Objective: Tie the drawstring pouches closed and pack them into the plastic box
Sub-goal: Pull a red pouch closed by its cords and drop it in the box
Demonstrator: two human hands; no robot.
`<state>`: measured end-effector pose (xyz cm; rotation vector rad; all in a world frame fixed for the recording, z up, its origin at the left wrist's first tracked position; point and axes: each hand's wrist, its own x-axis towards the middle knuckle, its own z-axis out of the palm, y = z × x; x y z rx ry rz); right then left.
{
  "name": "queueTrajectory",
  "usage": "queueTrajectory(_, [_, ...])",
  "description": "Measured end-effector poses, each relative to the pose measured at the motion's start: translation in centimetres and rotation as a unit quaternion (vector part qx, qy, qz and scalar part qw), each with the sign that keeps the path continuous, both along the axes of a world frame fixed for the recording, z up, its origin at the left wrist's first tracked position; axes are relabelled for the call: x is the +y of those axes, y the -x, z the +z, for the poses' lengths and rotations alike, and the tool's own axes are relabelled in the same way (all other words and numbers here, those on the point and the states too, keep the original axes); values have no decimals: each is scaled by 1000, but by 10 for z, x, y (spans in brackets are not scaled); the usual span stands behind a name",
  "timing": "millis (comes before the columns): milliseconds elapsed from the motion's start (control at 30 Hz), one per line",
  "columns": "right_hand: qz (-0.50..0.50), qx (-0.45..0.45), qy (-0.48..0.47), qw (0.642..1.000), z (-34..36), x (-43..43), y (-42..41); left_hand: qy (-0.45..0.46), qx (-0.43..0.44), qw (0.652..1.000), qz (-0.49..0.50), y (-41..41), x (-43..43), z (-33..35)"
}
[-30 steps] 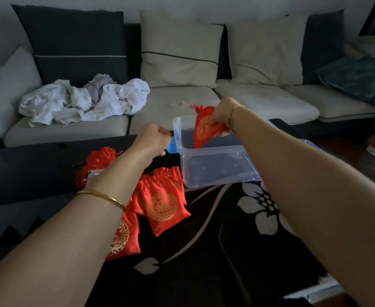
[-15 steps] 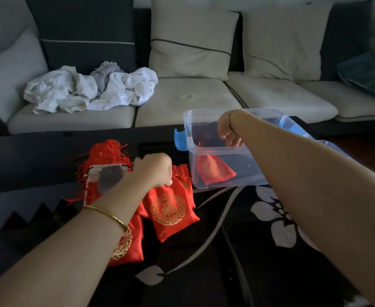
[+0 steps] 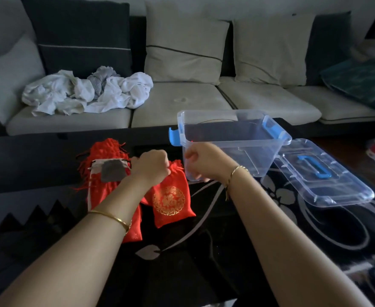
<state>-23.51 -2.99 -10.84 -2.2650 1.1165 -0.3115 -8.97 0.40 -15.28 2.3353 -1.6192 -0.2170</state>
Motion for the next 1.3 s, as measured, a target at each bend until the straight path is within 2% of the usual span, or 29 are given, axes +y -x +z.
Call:
queueTrajectory(133, [55, 6, 12, 998, -13, 13, 10, 42, 48, 995, -73, 18, 23, 27])
queueTrajectory(233, [4, -10, 62, 998, -18, 11, 21, 107, 161, 974, -119, 28, 35, 32])
queueTrajectory(300, [-31, -40, 78, 996, -18, 10, 32, 106, 211, 966, -106, 31, 41, 29])
queueTrajectory(400, [-46, -70, 87, 993, -22, 8, 49, 81, 169, 979, -81, 36, 46, 22])
queueTrajectory(533, [-56, -90, 79, 991, -27, 7, 64, 93, 160, 980, -76, 41, 47, 17])
queueTrajectory(767, [-85, -46, 94, 991, -35, -1, 85, 120, 122, 984, -40, 40, 47, 17])
queueTrajectory(1000, [-122, -27, 84, 989, -34, -6, 96, 140, 188, 972, 28, 28, 53, 15])
queueTrajectory(1100, [-118, -64, 25, 991, -30, -4, 103, 136, 228, 963, 51, 24, 57, 16])
queueTrajectory(1200, [-115, -157, -134, 972, -33, -2, 109, 137, 262, 953, 60, 23, 59, 15])
queueTrajectory(1267, [-137, -261, -277, 915, -39, -4, 109, 132, 311, 938, 84, 23, 59, 15])
queueTrajectory(1300, [-159, -313, -339, 873, -43, -7, 109, 132, 371, 913, 111, 22, 58, 15])
